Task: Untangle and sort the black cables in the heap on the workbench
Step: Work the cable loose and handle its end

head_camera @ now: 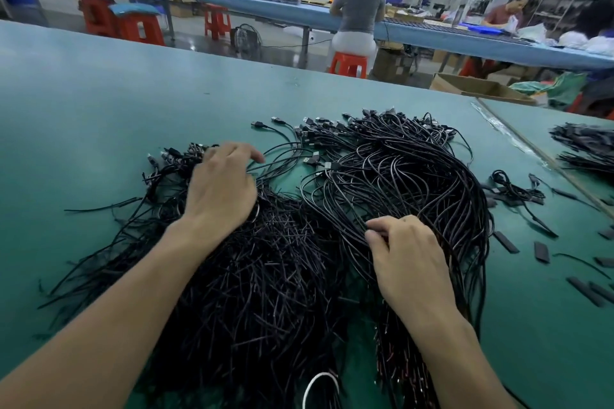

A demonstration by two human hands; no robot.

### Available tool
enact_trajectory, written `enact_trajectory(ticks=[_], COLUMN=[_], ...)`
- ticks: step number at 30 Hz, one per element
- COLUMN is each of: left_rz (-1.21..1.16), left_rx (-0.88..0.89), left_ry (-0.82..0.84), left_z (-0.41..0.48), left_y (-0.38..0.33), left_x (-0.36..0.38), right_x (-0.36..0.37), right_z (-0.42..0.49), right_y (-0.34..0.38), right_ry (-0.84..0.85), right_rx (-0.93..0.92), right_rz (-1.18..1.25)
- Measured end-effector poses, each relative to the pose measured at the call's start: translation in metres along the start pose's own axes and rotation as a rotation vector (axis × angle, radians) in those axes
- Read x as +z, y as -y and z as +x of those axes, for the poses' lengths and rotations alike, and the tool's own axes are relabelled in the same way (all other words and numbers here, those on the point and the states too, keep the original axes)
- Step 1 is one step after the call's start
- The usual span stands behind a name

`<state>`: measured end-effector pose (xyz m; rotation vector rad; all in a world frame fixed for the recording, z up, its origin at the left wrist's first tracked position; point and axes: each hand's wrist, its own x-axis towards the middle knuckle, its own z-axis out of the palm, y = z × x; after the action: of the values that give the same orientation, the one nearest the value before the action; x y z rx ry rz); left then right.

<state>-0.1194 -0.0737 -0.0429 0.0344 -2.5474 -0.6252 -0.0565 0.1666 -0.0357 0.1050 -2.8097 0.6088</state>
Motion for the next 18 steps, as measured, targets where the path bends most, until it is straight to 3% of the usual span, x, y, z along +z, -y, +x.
enact_trajectory(ticks=[3, 6, 9, 12, 15, 18], left_rz=[-0.199, -0.226, -0.243, -0.146, -0.285, -0.424], left_rx=[0.261, 0.470, 0.432, 0.259, 0.149, 0.196], left_ry=[0.228, 0.381, 0.387, 0.383, 0.174, -0.143], left_z=[-0.008, -0.019, -0.019, -0.010, -0.007, -0.015], left_y=[-0.032, -0.055, -0.063, -0.059, -0.049, -0.045], left_x=[-0.001, 0.003, 0.012, 0.017, 0.012, -0.001], right_x=[-0.003, -0.011, -0.017, -0.022, -0.026, -0.030], right_z=[0.001, 0.001, -0.002, -0.004, -0.001, 0.003], right_y=[0.008, 0.019, 0.024, 0.028, 0.024, 0.015], right_ry=[-0.005, -0.020, 0.020, 0.074, -0.049, -0.205], right_rx=[-0.088, -0.206, -0.260, -0.232, -0.217, -0.134], right_rz=[0.197, 0.363, 0.546, 0.706, 0.577, 0.411])
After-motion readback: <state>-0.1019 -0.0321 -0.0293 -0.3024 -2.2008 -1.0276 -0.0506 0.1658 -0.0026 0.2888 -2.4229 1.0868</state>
